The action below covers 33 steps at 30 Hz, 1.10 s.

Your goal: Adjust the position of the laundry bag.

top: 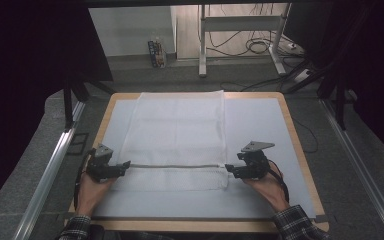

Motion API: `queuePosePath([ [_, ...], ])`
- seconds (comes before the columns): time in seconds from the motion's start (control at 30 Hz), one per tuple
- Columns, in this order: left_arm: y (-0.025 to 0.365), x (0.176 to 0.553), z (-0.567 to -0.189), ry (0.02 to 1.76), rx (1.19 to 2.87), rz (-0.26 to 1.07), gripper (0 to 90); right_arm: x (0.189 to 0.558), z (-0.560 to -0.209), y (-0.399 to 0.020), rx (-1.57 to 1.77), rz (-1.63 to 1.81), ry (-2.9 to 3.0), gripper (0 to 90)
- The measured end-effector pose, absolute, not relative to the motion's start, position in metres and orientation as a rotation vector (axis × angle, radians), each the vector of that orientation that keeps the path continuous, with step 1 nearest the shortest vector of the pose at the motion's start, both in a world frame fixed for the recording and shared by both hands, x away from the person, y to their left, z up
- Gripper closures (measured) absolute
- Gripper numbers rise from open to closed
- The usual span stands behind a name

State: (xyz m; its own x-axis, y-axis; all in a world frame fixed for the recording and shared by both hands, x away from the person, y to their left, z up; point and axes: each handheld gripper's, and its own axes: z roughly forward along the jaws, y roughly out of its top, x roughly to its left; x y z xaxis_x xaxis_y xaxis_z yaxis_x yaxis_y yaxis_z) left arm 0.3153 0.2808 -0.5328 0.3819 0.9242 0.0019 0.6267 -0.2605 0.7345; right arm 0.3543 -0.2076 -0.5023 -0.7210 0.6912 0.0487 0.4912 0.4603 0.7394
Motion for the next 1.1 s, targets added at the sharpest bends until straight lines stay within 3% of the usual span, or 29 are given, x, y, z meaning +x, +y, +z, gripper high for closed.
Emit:
queuePosePath([
  [0.17, 0.283, 0.324, -0.534, 1.319, 1.987, 0.607, 21.4, 0.365, -0.504, -0.201, 1.006, 1.078, 2.445, 40.9],
  [0.57, 0.285, 0.340, -0.538, 1.320, 2.000, 0.636, 24.2, 0.389, -0.510, -0.187, 1.008, 1.046, 2.448, 43.7],
  [0.87, 0.294, 0.349, -0.541, 1.381, 1.976, 0.616, 38.7, 0.400, -0.516, -0.176, 1.026, 0.999, 2.472, 49.2],
  [1.1, 0.293, 0.352, -0.545, 1.411, 2.008, 0.528, 55.5, 0.402, -0.520, -0.170, 1.012, 0.915, 2.517, 62.6],
])
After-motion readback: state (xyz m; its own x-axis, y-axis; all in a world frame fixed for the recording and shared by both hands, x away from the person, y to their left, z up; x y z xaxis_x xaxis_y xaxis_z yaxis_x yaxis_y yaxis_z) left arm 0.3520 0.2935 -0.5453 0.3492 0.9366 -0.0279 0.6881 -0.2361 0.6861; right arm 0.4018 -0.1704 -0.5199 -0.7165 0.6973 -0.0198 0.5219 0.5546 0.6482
